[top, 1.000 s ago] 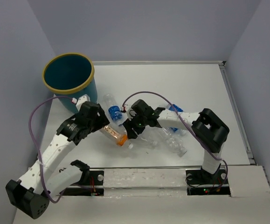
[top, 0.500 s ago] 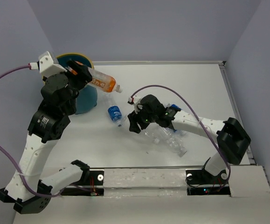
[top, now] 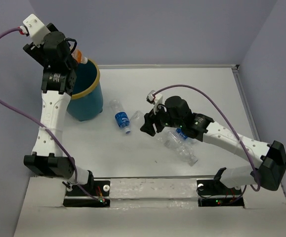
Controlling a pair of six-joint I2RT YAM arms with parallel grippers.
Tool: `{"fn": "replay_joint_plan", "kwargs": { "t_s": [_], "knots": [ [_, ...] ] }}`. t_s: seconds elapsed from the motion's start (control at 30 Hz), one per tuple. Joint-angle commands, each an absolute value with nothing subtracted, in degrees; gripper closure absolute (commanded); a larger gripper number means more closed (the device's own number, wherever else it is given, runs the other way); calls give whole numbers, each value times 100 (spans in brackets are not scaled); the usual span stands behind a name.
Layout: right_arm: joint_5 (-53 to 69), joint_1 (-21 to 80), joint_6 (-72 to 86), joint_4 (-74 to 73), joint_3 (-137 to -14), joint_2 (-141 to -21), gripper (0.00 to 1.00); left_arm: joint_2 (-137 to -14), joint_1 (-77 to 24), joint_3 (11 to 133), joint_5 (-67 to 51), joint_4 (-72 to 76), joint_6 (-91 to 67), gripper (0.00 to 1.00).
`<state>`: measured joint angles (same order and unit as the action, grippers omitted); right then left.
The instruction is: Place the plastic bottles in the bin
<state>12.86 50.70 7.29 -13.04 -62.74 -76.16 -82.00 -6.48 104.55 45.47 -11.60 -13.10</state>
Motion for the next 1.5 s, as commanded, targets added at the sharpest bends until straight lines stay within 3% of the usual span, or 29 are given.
{"fn": "replay_joint_plan", "kwargs": {
  "t_s": [0.0, 0.1, 0.2, 0.23, 0.3, 0.6, 0.87, 1.03, 1.33, 1.47],
  "knots": [
    [1134, 5098, 537, -1055, -6836, -7278, 56, -8183, -545, 10119, 5385, -389, -819, 63],
    [1073, 5098, 492, -888, -7188, -7207, 56, -8148, -545, 9766, 5546, -98, -607, 60],
    [898, 5098, 466, -590, -7733, -7303, 57, -8025, -536, 9326, 5520, 121, -563, 44],
    [818, 5098, 466, -415, -8004, -7356, 57, -7903, -545, 9116, 5441, 167, -658, 21],
    [477, 5098, 518, -159, -8234, -7470, 57, -7744, -536, 8922, 5213, 272, -834, 1],
    [229, 5098, 817, 984, -9999, -8788, 58, -6365, -554, 8763, 2964, -368, -1819, 1],
    [466, 5098, 1116, 1775, -11861, -10404, 60, -4486, -554, 6930, 425, -816, -2794, 1],
    [369, 5098, 976, 1784, -13024, -11539, 60, -3422, -554, 5453, -269, -1265, -3383, 1],
    [774, 5098, 1160, 2768, -15193, -13419, 60, -2734, -1265, 4527, -1010, -1960, -3743, 1],
    [581, 5098, 1344, 3391, -15275, -13973, 61, -2303, -1353, 3737, -1414, -2092, -4305, 1]
  ]
}}
